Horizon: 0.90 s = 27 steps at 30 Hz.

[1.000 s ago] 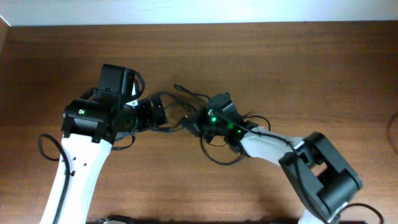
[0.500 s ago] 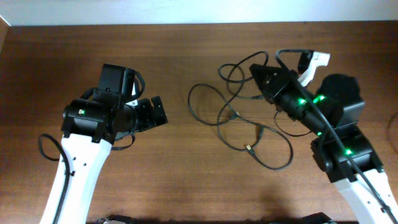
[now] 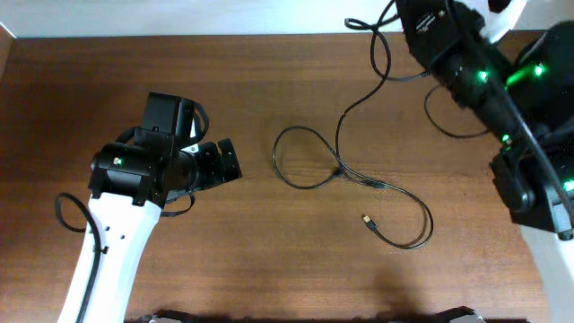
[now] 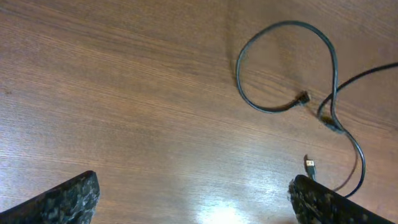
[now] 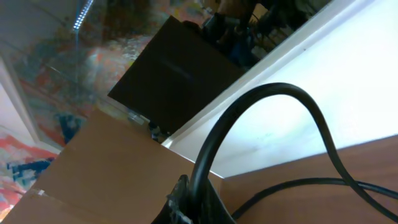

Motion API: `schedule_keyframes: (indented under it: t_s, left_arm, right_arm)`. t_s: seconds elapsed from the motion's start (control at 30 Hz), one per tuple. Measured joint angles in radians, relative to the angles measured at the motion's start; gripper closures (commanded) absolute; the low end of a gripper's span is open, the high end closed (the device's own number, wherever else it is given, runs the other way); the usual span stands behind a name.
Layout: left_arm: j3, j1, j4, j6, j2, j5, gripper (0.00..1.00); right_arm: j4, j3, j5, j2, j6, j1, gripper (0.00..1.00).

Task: Untangle cables
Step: 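Pull the grasped cable up and right with the right gripper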

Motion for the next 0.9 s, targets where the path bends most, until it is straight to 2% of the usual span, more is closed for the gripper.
schedule_keyframes:
  t_s: [0.27,0.4,0.6,0.9]
  left_arm:
    - [0.0,0.0,0.0,0.0,0.0,0.0,0.01]
    - [0.0,0.0,0.0,0.0,0.0,0.0,0.01]
    - [0.0,0.0,0.0,0.0,0.0,0.0,0.01]
    - [0.0,0.0,0.0,0.0,0.0,0.0,0.01]
  right_arm:
    - [-0.003,0.069,0.06,0.023,0.008,0.0,0.96]
    - [-0.008,0.167,0.127,0.026,0.007,-0.027,0.96]
    - [-0.056,0.242,0.132,0.023,-0.01,-0.204,0.96]
    - [-0.241,0.249,0.102,0.071,-0.16,-0.49,0.96]
